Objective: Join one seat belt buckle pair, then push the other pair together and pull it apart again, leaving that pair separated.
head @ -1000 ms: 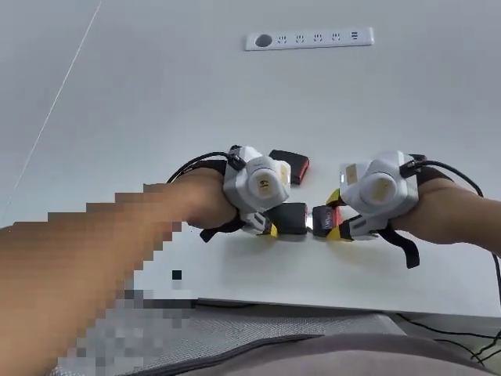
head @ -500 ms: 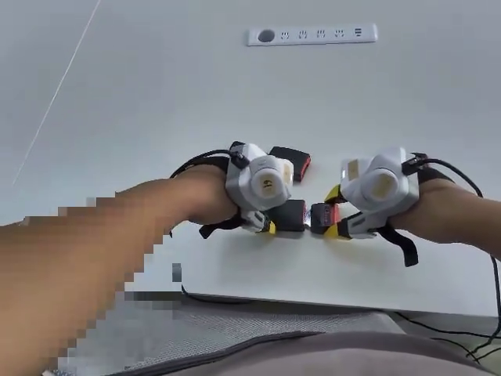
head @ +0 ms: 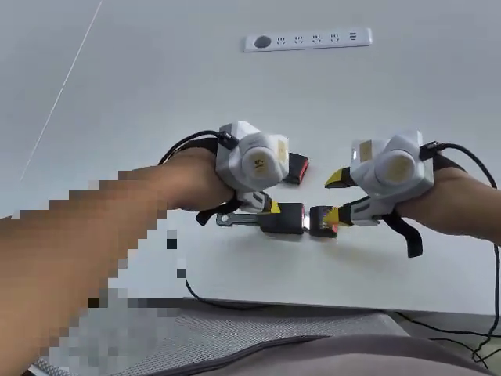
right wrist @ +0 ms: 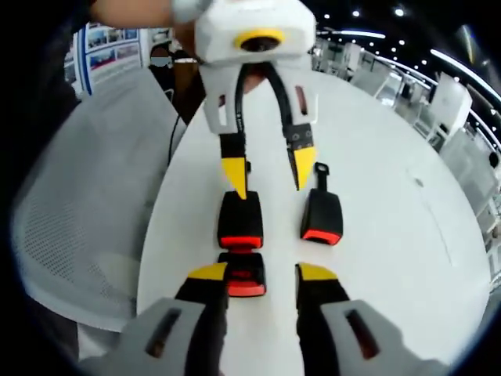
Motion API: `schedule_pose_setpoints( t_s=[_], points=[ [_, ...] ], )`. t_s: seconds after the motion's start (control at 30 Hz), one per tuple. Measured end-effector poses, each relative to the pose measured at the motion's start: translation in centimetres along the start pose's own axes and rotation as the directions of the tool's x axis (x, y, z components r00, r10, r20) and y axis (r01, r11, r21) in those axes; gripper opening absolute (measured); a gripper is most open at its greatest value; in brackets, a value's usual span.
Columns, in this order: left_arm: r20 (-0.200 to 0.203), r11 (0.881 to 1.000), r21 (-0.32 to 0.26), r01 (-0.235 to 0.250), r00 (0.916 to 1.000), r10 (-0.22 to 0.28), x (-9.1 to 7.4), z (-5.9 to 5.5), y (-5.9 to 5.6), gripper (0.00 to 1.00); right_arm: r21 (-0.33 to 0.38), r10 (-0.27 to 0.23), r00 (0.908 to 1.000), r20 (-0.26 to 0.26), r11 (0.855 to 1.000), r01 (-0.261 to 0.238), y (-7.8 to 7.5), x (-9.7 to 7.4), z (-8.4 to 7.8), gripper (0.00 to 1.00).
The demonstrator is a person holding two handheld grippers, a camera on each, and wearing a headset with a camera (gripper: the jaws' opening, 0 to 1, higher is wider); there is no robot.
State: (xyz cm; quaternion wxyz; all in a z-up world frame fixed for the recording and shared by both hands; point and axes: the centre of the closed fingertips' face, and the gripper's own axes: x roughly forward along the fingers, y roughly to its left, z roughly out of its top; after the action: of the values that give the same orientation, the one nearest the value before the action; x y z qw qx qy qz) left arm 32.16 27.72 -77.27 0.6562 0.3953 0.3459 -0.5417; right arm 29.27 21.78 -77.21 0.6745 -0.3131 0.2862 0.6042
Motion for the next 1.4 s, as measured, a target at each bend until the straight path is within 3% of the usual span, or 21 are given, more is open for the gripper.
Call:
schedule_pose_setpoints(
  t_s=[0.13,0.27,0.73,1.0,1.1,1.4],
  points=[
    [-0.014,0.999,0.002,-0.034,0.9993,0.034,0.0,0.0,1.6,0.38,0.001,-0.029,0.9996,-0.001,1.000,0.029,-1.2,-0.9,-0.4,0.30],
    [-0.012,0.999,0.000,-0.034,0.9994,0.034,0.1,0.0,2.3,0.39,0.017,-0.031,0.9995,-0.001,0.999,0.031,-1.9,-1.7,-1.4,0.22],
    [-0.033,1.000,0.012,-0.006,0.9994,0.007,2.2,-0.8,4.9,0.41,0.058,-0.096,0.9935,-0.062,0.993,0.099,-5.8,-4.8,-6.9,0.29],
    [-0.075,0.999,0.023,0.032,0.9967,-0.030,3.3,-1.7,5.5,0.43,0.073,-0.111,0.9849,-0.133,0.990,0.121,-8.1,-6.4,-10.5,0.31],
    [-0.084,0.996,0.053,0.075,0.9940,-0.071,3.8,-1.9,4.9,0.45,0.080,-0.103,0.9818,-0.160,0.990,0.117,-8.4,-6.7,-11.9,0.32],
    [-0.104,0.994,0.070,0.082,0.9918,-0.075,5.1,-3.1,5.8,0.40,0.105,-0.082,0.9733,-0.215,0.989,0.106,-9.1,-6.3,-14.6,0.35]
  ],
)
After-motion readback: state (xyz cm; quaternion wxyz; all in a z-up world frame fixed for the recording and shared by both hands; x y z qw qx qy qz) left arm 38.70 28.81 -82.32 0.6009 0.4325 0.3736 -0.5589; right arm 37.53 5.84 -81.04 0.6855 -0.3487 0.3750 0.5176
